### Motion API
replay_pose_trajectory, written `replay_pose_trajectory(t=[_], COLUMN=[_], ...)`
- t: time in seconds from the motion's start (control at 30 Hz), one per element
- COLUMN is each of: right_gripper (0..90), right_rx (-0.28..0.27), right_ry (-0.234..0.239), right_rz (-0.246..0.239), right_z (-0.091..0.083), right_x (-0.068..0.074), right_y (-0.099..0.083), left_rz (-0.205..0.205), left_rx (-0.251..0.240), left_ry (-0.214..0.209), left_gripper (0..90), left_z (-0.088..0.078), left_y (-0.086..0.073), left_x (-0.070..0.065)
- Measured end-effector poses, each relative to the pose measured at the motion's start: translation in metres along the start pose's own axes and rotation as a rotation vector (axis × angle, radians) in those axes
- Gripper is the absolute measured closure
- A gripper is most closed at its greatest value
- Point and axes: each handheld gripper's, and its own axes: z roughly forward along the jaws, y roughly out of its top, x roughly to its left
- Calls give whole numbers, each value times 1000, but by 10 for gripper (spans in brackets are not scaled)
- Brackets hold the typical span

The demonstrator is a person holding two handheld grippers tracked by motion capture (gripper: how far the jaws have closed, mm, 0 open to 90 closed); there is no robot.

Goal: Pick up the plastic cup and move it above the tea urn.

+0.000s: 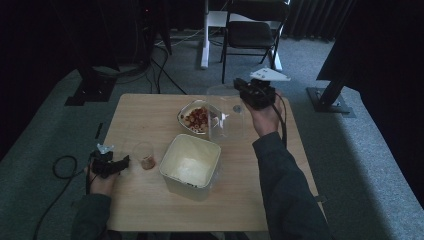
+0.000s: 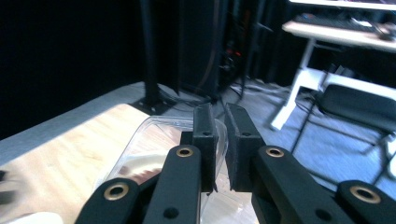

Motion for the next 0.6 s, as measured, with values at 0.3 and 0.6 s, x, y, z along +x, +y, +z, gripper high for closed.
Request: replay_pose_trajectory(t=[0.3,0.6], right_gripper=[839,509], right_rx=[-40,-29], right_ry=[136,217], right_rz=[-19,-71], right_z=[4,18], right_x=[56,84], right_y=[6,-11], left_rz=[-2,-1], left_rx=[-1,1], left_ry=[-1,-2], left_gripper=[271,270], left_z=[0,0], left_y=[0,0], left_x=[0,0])
